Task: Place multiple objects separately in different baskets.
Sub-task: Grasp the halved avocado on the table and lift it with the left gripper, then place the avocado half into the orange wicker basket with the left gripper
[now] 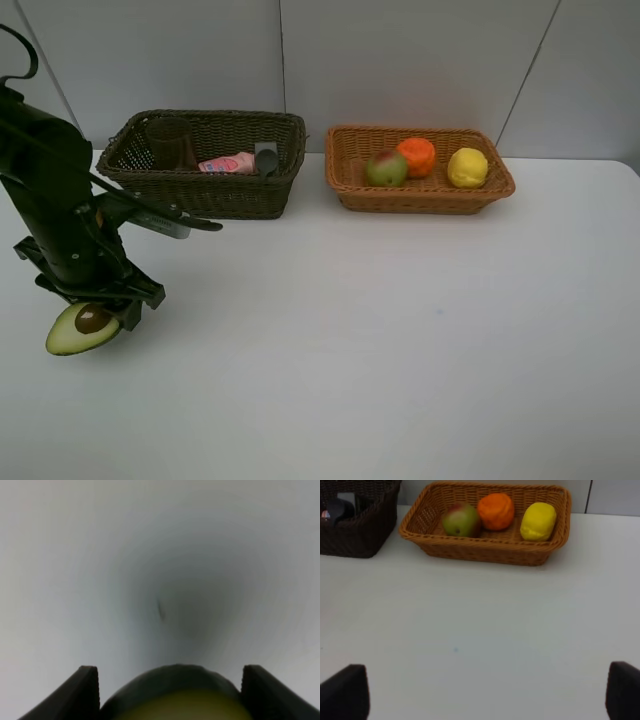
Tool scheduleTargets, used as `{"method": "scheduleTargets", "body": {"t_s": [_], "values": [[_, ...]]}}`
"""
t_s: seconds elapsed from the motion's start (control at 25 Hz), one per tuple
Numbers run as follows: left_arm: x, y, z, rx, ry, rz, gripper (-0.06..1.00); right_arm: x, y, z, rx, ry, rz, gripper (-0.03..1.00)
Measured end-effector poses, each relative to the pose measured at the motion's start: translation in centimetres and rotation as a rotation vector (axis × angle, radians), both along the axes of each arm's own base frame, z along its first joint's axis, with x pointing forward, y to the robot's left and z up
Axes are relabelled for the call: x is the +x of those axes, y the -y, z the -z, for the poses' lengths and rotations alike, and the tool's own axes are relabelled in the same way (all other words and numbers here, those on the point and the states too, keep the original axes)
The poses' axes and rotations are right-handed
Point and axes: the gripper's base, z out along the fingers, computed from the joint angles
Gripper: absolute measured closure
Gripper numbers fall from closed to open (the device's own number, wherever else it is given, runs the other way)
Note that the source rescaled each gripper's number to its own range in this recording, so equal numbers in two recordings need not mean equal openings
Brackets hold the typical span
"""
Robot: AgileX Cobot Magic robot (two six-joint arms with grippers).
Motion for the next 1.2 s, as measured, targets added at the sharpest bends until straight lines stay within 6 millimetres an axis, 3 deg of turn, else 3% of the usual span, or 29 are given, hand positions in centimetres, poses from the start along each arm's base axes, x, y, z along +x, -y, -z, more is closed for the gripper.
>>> {"method": "scheduleTargets", "body": {"t_s": [0.36, 0.48, 0.64, 0.96, 1.2], "values": [[4.1, 3.2, -5.6, -0.166, 0.023, 0.028, 0.20, 0.0, 0.0, 0.0, 0.000, 0.000, 0.000, -0.03], [5.3, 5.2, -8.2, -0.215, 0.083, 0.097, 0.20, 0.0, 0.0, 0.0, 0.000, 0.000, 0.000, -0.03], [7.0, 9.5, -11.7, -0.268, 0.177, 0.205, 0.20, 0.0, 0.0, 0.0, 0.000, 0.000, 0.000, -0.03], [11.0, 18.5, -13.9, -0.363, 0.323, 0.354, 0.20, 0.0, 0.0, 0.0, -0.001, 0.000, 0.001, -0.03], [14.3, 22.3, -13.6, -0.423, 0.441, 0.388, 0.20, 0.0, 0.0, 0.0, -0.001, 0.000, 0.001, -0.03]]}}
